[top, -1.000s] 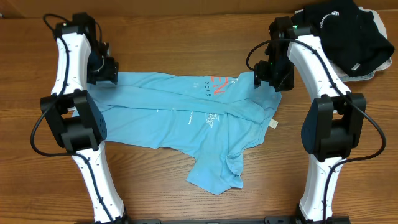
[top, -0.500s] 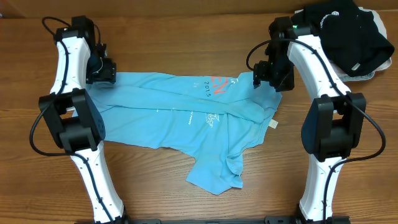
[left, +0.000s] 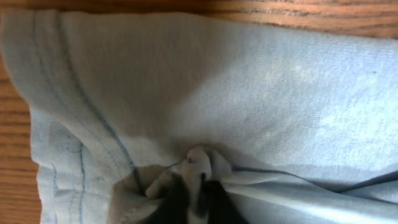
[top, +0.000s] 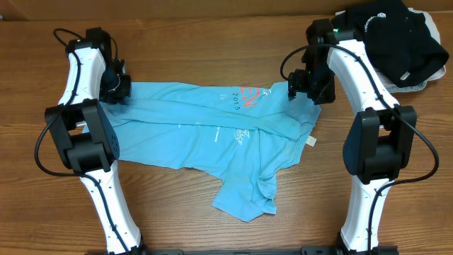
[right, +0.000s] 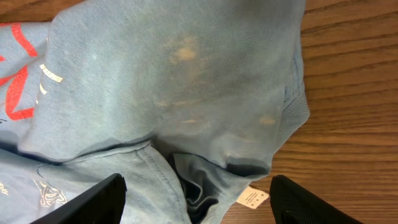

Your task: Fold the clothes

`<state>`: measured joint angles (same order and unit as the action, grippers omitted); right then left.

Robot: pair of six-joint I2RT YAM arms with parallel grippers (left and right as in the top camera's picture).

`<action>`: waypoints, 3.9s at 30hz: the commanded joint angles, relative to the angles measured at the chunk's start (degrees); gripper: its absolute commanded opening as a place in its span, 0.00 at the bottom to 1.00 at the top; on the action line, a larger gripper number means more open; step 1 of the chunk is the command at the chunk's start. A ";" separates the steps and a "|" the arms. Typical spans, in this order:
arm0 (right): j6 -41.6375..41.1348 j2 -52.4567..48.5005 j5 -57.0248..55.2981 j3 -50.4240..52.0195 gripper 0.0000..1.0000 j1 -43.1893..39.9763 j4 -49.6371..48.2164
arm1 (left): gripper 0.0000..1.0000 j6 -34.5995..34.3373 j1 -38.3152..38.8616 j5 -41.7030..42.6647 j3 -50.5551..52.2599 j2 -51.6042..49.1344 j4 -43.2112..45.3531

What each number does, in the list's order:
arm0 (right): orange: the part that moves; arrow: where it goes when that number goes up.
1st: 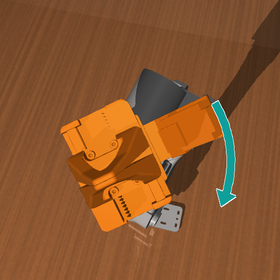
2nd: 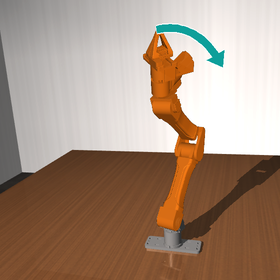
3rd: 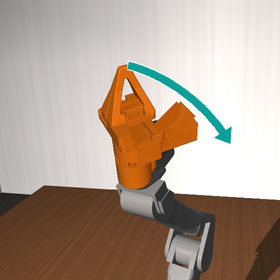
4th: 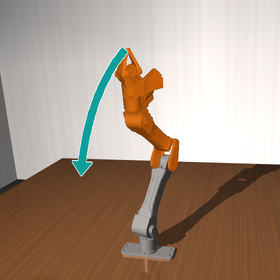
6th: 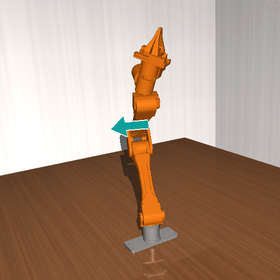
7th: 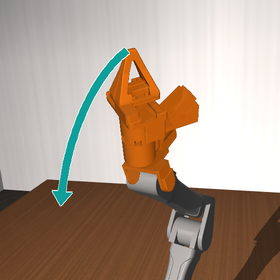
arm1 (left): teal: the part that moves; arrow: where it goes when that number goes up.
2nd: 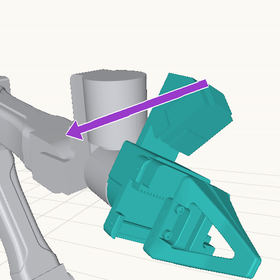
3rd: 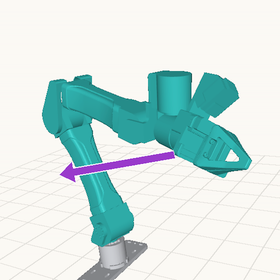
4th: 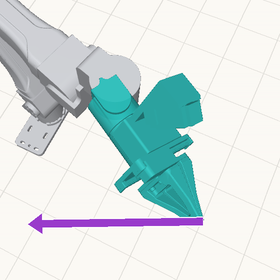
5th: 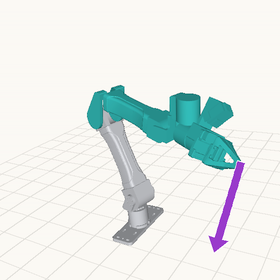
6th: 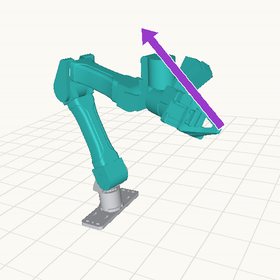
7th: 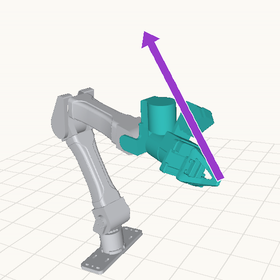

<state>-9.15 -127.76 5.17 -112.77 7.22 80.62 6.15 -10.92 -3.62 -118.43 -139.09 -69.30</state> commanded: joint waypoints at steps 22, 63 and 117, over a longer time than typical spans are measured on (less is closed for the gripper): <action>0.17 2.49 1.46 -0.92 0.76 -0.20 -1.29 | 0.04 0.04 0.09 2.19 -26.16 1.20 2.64; 0.24 3.65 17.18 13.25 0.04 3.17 -9.25 | 0.04 0.04 0.83 0.26 -26.16 1.20 -3.52; 7.61 5.92 12.94 6.91 0.04 -0.15 -1.05 | 0.04 -0.59 -1.62 -4.04 -15.19 1.46 -10.16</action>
<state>-0.84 -122.43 17.06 -107.15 6.61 80.07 6.11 -11.81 -6.20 -135.17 -138.21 -80.01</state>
